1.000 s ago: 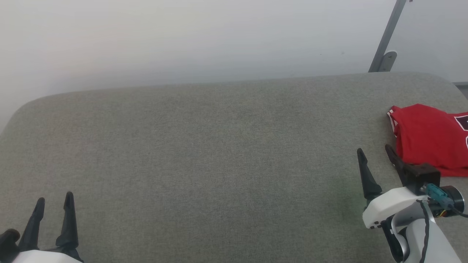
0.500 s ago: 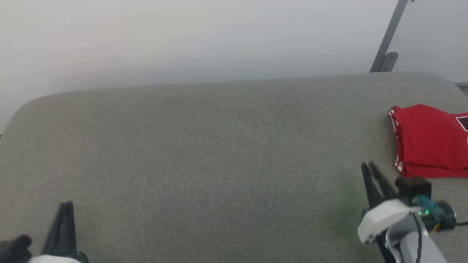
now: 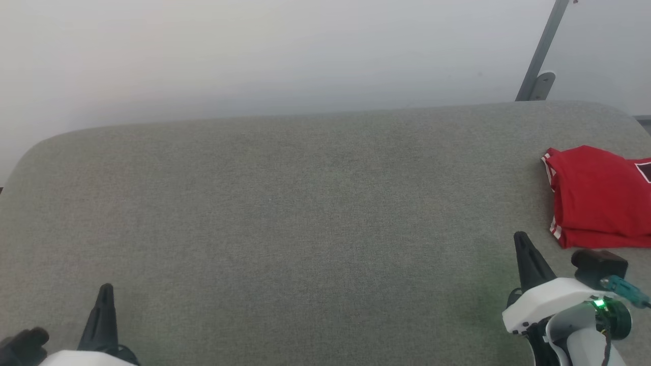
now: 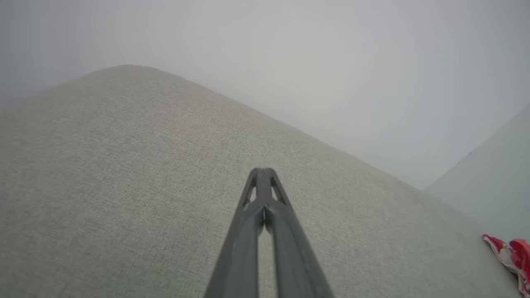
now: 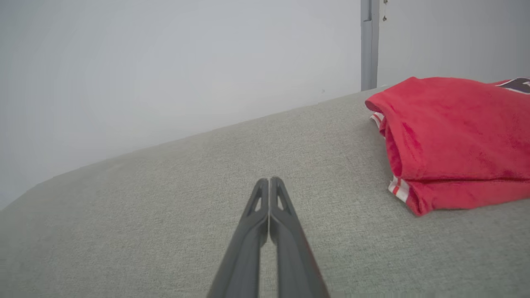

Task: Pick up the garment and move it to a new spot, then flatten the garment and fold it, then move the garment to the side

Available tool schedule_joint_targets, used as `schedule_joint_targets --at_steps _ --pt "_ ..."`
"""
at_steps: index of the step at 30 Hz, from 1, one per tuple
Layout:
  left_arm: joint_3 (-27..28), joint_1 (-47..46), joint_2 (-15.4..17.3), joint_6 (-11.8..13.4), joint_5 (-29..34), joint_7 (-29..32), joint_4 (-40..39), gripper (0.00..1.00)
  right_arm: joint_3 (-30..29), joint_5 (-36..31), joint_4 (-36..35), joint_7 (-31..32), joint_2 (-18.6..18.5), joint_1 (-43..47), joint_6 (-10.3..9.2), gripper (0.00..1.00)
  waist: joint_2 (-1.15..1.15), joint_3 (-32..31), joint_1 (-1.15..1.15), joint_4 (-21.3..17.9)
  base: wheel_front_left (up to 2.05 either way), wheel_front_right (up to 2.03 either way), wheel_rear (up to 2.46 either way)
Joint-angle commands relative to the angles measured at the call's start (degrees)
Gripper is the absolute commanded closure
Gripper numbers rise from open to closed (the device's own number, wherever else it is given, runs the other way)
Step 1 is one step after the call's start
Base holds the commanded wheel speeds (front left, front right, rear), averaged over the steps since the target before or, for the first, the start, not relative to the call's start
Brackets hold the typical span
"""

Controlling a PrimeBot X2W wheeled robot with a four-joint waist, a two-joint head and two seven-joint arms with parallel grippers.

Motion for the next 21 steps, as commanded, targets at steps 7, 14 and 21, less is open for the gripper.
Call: schedule_joint_targets --at_steps 7,14,21 --pt "-0.09 -2.52 -0.39 -0.03 -6.17 1.91 -0.88 1.00 -0.49 8.04 -2.65 1.76 0.24 -0.24 0.01 1.00 0.00 -0.01 0.00 0.08 0.00 0.00 0.00" --pt "-0.33 -3.35 -1.33 -0.04 -11.03 3.52 -0.85 1.00 -0.93 14.48 -3.81 3.33 0.56 0.23 0.00 1.00 0.00 -0.01 0.00 0.16 0.00 0.00 0.00" --pt "-0.54 -4.07 -2.25 -0.04 -15.57 5.04 -0.82 1.00 -1.34 20.43 -4.88 4.80 0.88 0.71 0.01 1.00 0.00 -0.02 0.00 0.24 0.00 0.00 0.00"
